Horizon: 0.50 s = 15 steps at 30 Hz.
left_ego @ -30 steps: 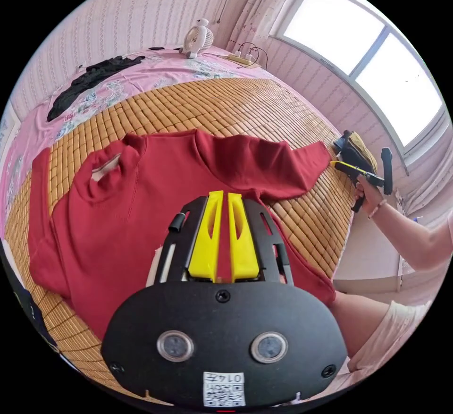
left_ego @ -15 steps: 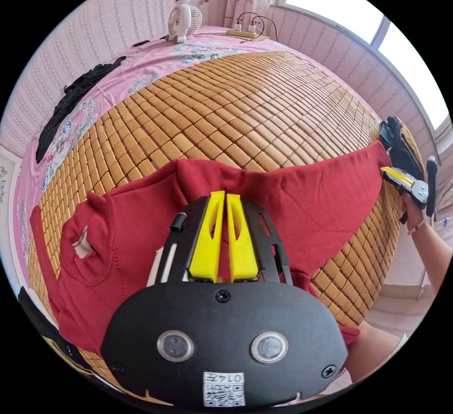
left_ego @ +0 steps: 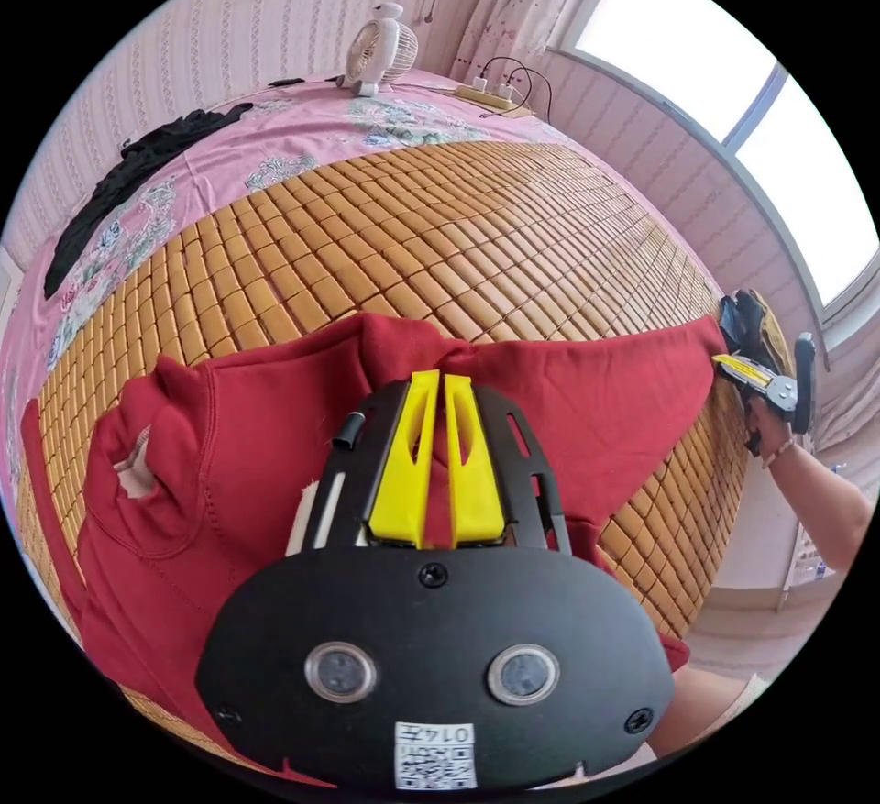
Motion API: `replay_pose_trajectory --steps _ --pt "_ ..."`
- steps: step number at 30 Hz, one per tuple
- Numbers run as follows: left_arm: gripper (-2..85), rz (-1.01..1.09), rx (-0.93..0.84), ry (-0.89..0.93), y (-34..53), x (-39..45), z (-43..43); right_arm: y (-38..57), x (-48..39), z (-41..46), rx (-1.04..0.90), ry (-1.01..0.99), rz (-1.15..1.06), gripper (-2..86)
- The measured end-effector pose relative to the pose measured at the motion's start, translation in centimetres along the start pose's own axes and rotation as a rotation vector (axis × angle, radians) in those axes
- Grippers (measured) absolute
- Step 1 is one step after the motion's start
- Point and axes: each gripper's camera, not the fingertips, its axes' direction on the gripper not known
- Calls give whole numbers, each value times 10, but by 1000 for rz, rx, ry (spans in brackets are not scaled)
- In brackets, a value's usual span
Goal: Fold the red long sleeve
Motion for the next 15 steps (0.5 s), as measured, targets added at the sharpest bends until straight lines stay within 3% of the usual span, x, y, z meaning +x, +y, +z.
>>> replay_pose_trajectory --steps 5,9,13,15 --pt "-8 -11 40 78 107 -11 -64 15 -15 -57 -55 -33 -93 27" --pt "-10 -100 -73 -28 224 -52 -123 17 -25 -107 -103 13 -151 47" --pt "-10 -194 -99 -154 318 -77 -173 -16 -70 -158 -27 -184 -250 51" --pt "-10 -249 -109 -173 347 -83 -182 -53 -138 -191 59 -300 -415 60"
